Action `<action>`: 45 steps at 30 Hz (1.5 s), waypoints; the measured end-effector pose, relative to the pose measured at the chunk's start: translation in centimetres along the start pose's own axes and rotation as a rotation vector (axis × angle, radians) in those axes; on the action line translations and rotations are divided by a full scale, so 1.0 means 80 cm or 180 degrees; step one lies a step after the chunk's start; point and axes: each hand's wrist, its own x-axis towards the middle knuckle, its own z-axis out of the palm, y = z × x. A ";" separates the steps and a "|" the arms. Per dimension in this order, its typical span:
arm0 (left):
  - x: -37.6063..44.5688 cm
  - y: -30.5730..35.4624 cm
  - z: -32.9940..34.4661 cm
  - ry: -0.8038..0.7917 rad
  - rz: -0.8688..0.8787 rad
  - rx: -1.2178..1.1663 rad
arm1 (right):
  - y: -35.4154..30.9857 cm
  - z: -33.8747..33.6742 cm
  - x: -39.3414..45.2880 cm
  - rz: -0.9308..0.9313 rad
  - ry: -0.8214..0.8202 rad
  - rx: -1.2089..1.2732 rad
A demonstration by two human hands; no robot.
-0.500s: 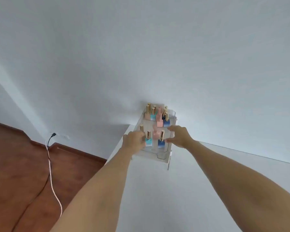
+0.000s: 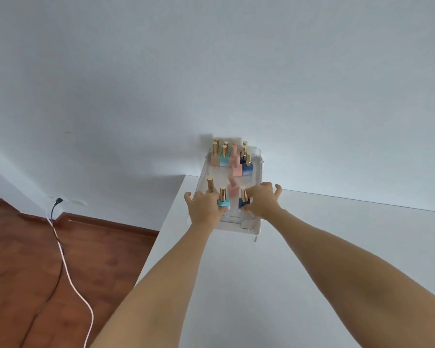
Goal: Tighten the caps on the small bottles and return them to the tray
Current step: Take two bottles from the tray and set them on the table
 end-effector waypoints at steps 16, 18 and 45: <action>-0.027 0.131 -0.073 0.0435 0.0720 -0.1132 | 0.130 -0.127 -0.069 -0.0047 0.0877 0.1151; -0.038 0.163 -0.064 0.0225 0.0766 -0.1273 | 0.169 -0.131 -0.092 0.0070 0.0853 0.1121; -0.243 0.241 0.177 -0.1558 0.0659 -0.0947 | 0.357 0.091 -0.264 0.0780 -0.0087 0.0890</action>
